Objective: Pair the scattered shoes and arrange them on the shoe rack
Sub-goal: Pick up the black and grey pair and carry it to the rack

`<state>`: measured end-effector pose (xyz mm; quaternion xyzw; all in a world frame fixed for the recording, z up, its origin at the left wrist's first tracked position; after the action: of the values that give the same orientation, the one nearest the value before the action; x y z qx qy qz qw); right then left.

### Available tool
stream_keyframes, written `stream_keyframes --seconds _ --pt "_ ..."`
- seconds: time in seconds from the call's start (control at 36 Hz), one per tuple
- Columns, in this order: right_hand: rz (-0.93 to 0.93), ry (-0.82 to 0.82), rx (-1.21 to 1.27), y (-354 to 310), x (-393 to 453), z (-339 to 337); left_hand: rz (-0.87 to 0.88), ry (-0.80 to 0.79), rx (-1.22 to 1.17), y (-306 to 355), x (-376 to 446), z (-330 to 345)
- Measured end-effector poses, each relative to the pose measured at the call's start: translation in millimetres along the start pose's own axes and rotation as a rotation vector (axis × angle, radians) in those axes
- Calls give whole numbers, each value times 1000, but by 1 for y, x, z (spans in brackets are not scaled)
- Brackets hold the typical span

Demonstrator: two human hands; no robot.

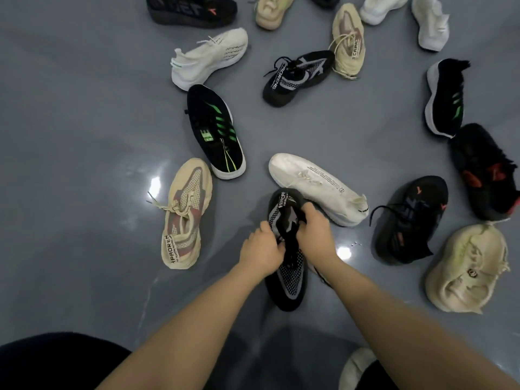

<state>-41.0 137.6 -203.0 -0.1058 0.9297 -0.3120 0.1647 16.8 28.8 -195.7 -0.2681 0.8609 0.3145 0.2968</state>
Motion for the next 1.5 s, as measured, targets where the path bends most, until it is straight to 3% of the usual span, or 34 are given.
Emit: stream_keyframes --seconds 0.17,0.28,0.5,0.75,1.0,1.11,1.19,1.25,1.33,1.5 --pt "-103 122 193 -66 21 -31 96 279 -106 0 -3 -60" --pt "-152 157 244 -116 42 -47 149 381 -149 4 2 -113" --pt "-288 113 131 -201 92 -63 161 551 -95 -3 11 -211" --pt "-363 47 52 -271 176 -64 62 696 27 0 42 -294" --pt "-342 -20 184 -238 261 -51 -31 708 -54 18 129 -306" --pt "-158 118 199 -196 299 -54 -52 707 -61 34 172 -297" --pt "83 283 213 -154 324 -61 -59 703 -104 46 199 -286" --pt "235 299 241 -127 337 -62 -49 689 -127 53 214 -279" --pt "368 181 157 -94 350 -56 -25 661 -113 64 234 -272" --pt "223 -63 -200 -81 357 -29 -32 653 -30 73 254 -263"
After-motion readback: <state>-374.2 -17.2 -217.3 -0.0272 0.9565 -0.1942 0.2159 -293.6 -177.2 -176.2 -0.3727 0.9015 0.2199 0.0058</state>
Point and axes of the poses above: each hand's wrist, its own x-axis towards the middle knuckle, its own z-axis out of the palm, y = z × x, the point moved 1 cm from there along x, towards the middle knuckle, and after that the axes turned 9 degrees about -z, right-handed, at the moved point
